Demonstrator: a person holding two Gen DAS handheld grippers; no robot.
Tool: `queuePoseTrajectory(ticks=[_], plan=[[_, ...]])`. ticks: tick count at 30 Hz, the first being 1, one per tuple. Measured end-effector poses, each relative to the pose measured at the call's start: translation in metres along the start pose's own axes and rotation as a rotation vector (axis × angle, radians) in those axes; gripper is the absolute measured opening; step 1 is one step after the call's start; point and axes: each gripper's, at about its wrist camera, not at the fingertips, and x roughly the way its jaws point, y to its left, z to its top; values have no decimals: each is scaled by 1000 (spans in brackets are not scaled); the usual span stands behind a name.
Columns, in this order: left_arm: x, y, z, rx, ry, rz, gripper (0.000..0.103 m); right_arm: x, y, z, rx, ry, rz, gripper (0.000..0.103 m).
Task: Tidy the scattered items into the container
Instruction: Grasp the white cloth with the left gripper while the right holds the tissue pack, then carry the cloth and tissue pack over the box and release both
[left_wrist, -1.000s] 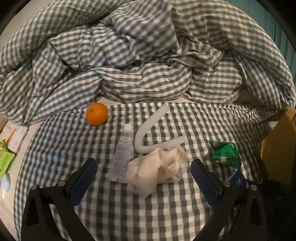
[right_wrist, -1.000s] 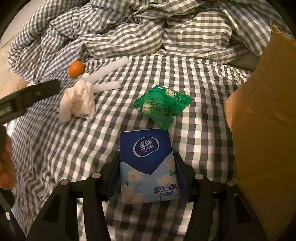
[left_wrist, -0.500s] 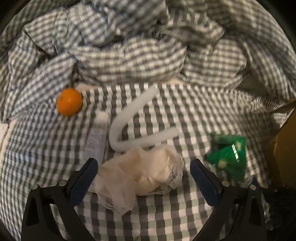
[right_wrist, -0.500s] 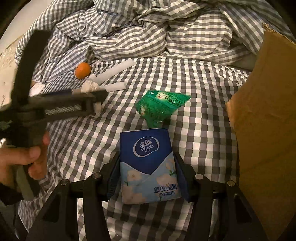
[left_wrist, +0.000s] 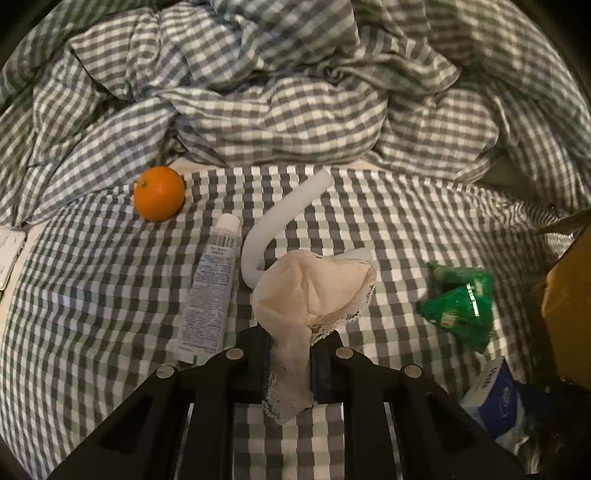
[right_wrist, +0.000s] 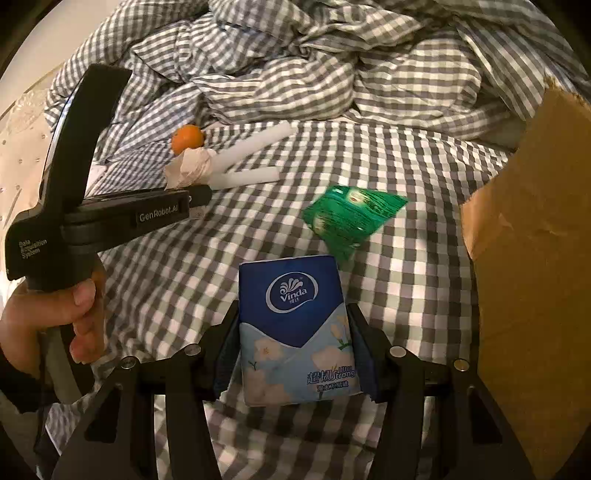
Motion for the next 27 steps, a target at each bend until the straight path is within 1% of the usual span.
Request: queuePoseTrajectory(ticks=[8,13,18,22,27], plan=[[-53,8,9,-22,-77,5,16,-26,15,2,-8,-40,22,54],[-96,18,11,-42,-139,41,16,-45,28,-1,-5,-72,47,54],[-138,24,6,-60,-186,92,16,-69,48,-8,-24,-108,64,54],[-168,27,1,-73,-208,105,16,-93,61,-10,-41,-142,76,54],[-206,30,-7,-93,-248,124,16,-123,71,-12,-70,-183,69,54]])
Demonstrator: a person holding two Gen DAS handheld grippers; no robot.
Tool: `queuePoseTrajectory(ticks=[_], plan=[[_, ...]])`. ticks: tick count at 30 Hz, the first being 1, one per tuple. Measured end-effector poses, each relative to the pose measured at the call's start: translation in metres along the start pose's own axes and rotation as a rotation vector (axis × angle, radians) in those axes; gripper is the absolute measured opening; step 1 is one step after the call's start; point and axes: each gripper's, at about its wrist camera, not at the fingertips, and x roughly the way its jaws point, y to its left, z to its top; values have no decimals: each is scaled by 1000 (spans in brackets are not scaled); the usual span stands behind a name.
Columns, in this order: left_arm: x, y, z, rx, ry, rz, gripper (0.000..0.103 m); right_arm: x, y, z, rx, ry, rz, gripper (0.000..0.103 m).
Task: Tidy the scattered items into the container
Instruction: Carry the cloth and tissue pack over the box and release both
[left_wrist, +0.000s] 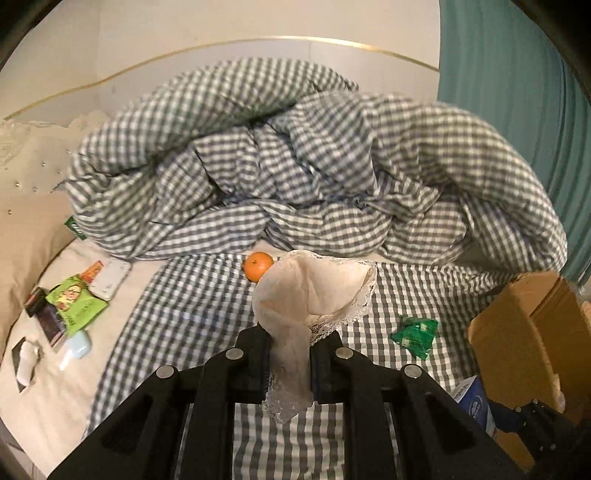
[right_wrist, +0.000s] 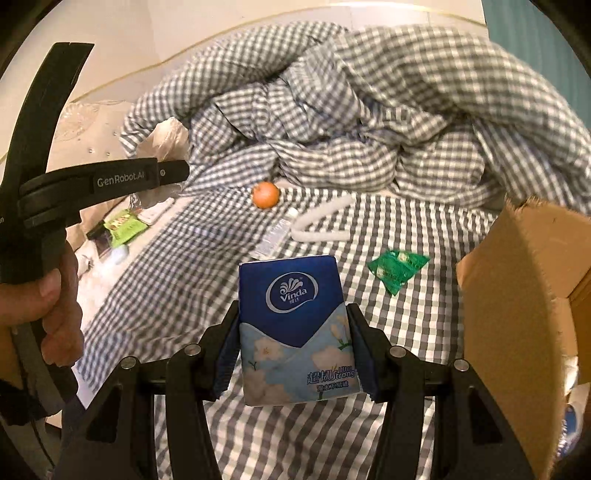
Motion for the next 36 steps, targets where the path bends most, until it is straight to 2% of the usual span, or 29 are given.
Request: queuePoseTrajectory(ticks=[12,18,29,36], plan=[[-85,6,-8,-19,-101,13,16,-61,25,-2,-25,-90,-8,54],[-104,-2,-16,-24,-117,-2,16,-88,27,-8,-38,-120,-19,54],[-123,-46,-14,17,-137,-61,16,-136,-10,-4,-2,-184,-96,54],[-126,-87,-8,18,-147,-149,16,-175,-58,-11,37,-197,-212,54]])
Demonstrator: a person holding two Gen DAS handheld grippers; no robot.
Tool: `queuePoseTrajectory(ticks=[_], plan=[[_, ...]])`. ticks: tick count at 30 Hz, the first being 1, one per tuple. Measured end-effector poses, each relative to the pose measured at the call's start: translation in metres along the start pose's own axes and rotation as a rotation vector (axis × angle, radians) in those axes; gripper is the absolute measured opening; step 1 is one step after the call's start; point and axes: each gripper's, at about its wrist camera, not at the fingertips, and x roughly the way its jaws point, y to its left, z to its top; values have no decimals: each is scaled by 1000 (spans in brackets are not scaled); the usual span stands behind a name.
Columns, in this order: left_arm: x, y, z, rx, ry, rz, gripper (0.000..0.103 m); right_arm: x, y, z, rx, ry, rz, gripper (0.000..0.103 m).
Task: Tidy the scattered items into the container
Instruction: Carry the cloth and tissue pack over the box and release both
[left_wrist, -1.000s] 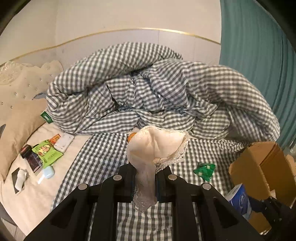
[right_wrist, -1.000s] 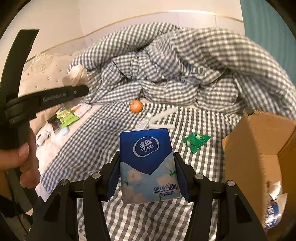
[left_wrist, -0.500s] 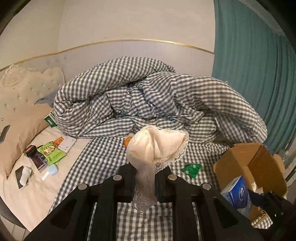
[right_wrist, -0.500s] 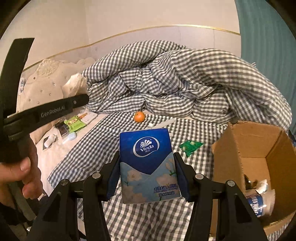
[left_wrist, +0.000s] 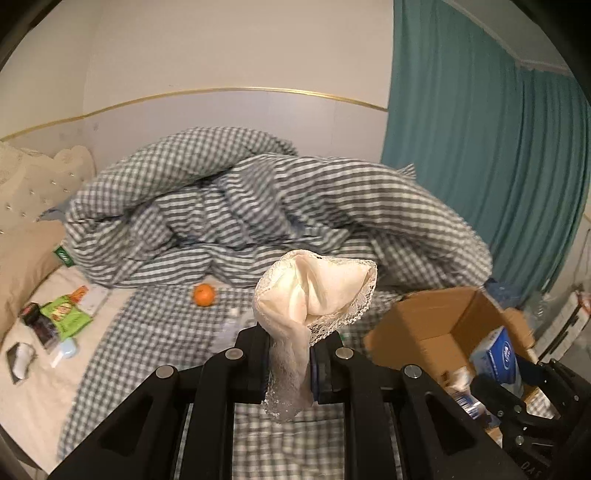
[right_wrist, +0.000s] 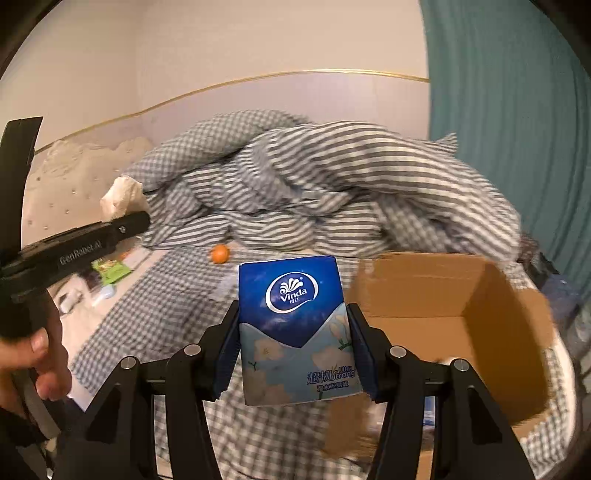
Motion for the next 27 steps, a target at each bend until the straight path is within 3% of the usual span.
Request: queuePoseTrajectory(ticks=[5,11,24,25,27], plan=[[6,-43,-1,38,6,-73,16,-19,-48,0,52,-12,-94,54],[11,-76,-7,81,19,-111,16,-30,-105,-4,129,-18,-180,54],[29,-111,-13,125,50,-137,16,-12,-146,-21,168,31,-214,55],[31,-114,-14,129,53,-139,16,-8,-147,-22,167,38,-217,58],[33,-119,-15,139,58,-140,16,-2,-150,-23,165,47,-234,77]])
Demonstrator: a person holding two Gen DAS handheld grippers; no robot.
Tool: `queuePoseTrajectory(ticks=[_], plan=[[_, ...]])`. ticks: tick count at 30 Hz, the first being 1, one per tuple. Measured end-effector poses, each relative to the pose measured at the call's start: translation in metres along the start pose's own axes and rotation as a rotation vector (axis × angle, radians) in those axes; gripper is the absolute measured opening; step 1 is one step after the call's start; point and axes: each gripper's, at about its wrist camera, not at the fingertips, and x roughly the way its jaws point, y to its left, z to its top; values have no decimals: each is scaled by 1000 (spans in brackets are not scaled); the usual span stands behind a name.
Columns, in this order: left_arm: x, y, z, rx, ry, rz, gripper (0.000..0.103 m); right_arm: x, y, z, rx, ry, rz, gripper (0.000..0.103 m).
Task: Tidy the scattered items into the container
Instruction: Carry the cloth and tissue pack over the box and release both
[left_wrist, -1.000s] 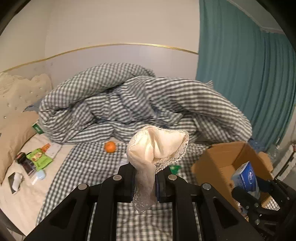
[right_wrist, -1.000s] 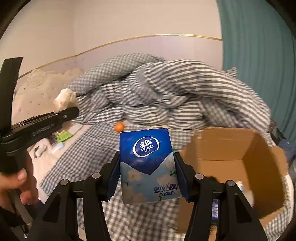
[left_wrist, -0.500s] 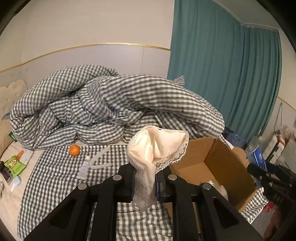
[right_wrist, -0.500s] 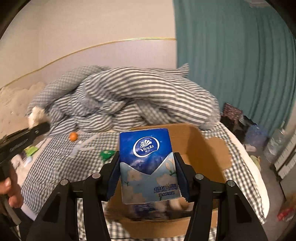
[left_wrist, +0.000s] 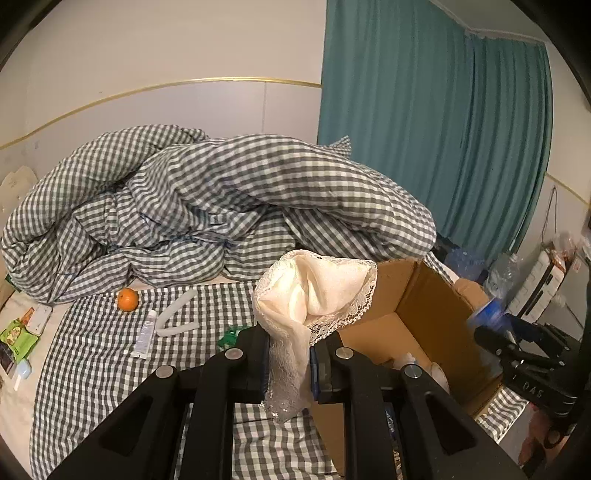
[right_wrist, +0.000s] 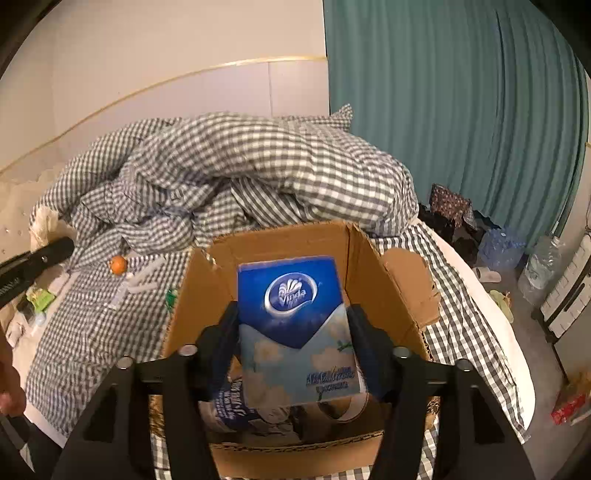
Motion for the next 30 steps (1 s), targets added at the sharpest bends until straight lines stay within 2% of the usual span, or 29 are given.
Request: queuePoseTrajectory(ticks=[1,4,14,23,30], plan=[[2,-2,0,3,2,-1,16,0,-1,-1,0,-6,-12,87],[6,-9,1,14,8,-3,16,-3,-7,0,4,-38,-40,91],[27,-56,7,75,26,-61,16,-24,-46,-4,90,-105,-67,93],[55,-107,2,146,71,-132,16,-32,-78,-19,149,-100,-89,93],[73,-132,-12,188,120,-140,20,-32,-91,-27,171,-91,-93,93]])
